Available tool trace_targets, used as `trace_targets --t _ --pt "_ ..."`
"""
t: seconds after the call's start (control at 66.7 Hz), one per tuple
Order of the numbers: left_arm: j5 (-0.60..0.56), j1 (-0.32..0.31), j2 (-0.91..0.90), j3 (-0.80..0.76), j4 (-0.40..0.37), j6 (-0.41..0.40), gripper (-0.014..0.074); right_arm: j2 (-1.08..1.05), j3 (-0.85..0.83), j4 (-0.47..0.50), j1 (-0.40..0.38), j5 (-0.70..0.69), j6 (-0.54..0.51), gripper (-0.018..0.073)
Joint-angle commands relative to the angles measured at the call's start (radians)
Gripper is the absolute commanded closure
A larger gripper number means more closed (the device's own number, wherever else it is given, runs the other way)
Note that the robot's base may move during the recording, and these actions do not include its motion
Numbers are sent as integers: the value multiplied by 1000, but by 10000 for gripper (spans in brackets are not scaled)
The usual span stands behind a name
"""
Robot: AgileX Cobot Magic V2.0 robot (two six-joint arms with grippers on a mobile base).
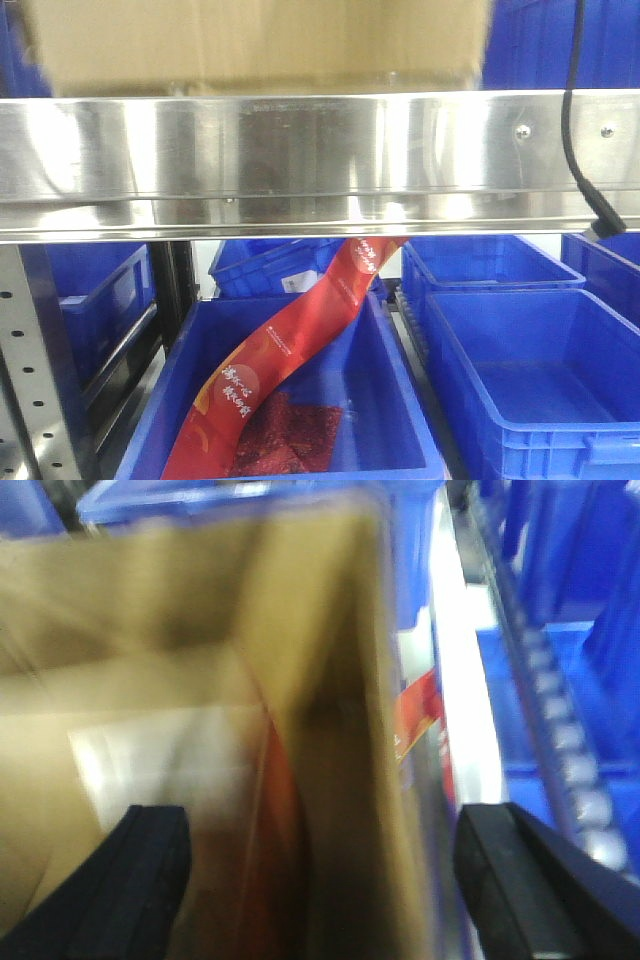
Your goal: Stack two boxes on right shelf middle
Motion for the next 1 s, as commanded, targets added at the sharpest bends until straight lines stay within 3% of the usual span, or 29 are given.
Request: trace_targets --t 0.0,0.105,0.165,0.36,0.465,0.54,0.615,0.69,0.824,0.989 --pt "-26 -4 -8 -9 12 0 124 -9 -7 -26 2 -5 0 134" --pt "-25 -4 -19 -9 12 0 178 -25 -7 -22 2 -2 0 174" --pt "-22 -4 -31 -9 12 0 282 -39 -7 -23 2 -2 0 263" --pt "-13 -4 -38 -9 40 0 713 -59 -7 -11 2 30 0 727" --pt "17 -4 -45 -9 -9 2 687 -61 -7 30 2 47 -31 725" --pt "-15 -4 -64 19 -80 94 687 -72 -7 60 6 43 -95 725" --pt "-113 -4 -115 107 -145 148 687 -89 11 85 6 33 -156 725" --pt "-242 -4 -181 218 -171 150 687 -126 63 82 6 -20 -177 725" --pt "-458 -4 -346 480 -196 150 687 -229 231 76 6 -189 -177 725" --pt "-695 -4 -557 797 -196 150 687 -408 549 46 6 -474 -177 725"
